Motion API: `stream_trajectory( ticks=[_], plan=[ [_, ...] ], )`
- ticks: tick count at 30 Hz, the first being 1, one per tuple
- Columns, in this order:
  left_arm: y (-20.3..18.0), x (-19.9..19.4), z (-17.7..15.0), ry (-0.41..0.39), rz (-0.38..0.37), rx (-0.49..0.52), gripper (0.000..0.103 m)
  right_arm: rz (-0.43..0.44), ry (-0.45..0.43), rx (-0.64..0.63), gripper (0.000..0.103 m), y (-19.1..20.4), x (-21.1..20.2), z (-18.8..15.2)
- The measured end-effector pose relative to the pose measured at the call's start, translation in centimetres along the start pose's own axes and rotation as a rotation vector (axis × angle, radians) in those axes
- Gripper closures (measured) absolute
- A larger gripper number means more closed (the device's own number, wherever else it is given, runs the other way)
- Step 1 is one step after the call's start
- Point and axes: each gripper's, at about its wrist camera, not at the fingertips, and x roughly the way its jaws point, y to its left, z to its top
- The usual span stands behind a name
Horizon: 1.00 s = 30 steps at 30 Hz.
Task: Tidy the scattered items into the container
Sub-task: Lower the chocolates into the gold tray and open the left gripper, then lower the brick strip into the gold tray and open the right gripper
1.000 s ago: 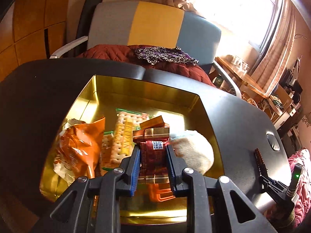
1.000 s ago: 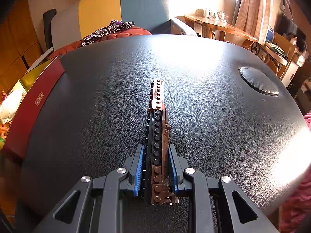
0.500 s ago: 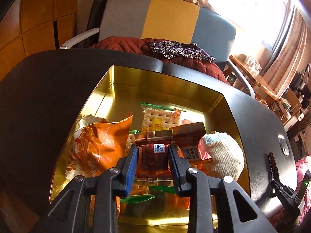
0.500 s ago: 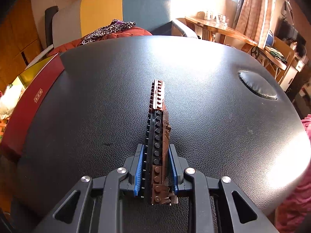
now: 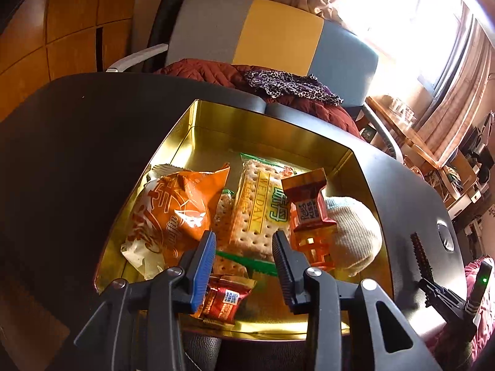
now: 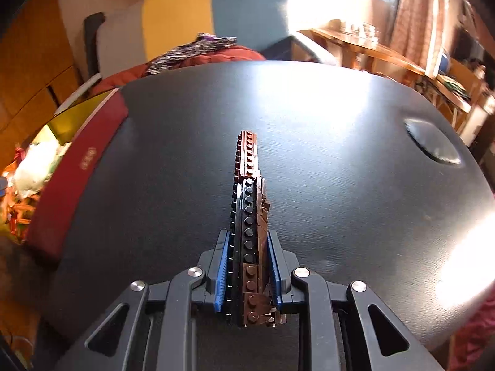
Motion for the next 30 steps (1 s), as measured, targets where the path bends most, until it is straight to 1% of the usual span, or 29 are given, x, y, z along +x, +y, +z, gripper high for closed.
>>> stream_trajectory(
  ticks=[5, 9, 12, 14, 17, 20, 23, 27, 30],
  plan=[
    [0.1, -0.4, -0.7, 0.009, -0.007, -0.001, 0.064, 0.081, -0.029, -0.032, 0.08, 3.3, -0.9, 1.2],
    [0.0, -0.7, -1.3, 0.013, -0.013, 0.007, 0.061, 0.175, -0.083, -0.083, 0.08, 6.8, -2.9, 2.8],
    [-0.1, -0.8, -1.7, 0.016, -0.023, 0.011, 0.059, 0.251, -0.114, -0.146, 0.08, 10.3, -3.9, 4.0],
    [-0.1, -0.9, -1.9, 0.018, -0.028, 0.012, 0.058, 0.313, -0.119, -0.181, 0.08, 12.8, -4.0, 4.8],
    [-0.1, -0.9, -2.3, 0.021, -0.036, 0.014, 0.058, 0.366, -0.119, -0.254, 0.08, 16.9, -3.8, 5.7],
    [0.4, -0.9, -2.5, 0.028, -0.042, -0.001, 0.058, 0.387, -0.104, -0.311, 0.08, 20.5, -2.8, 6.4],
    [0.7, -0.8, -2.8, 0.031, -0.044, -0.009, 0.058, 0.396, -0.073, -0.335, 0.08, 22.9, -1.4, 6.8],
    [0.9, -0.6, -3.1, 0.034, -0.051, -0.012, 0.057, 0.385, -0.025, -0.352, 0.08, 25.0, 0.6, 7.1],
    [0.8, -0.5, -3.1, 0.033, -0.055, -0.011, 0.055, 0.392, -0.02, -0.34, 0.076, 25.3, 0.9, 7.2]
  ],
)
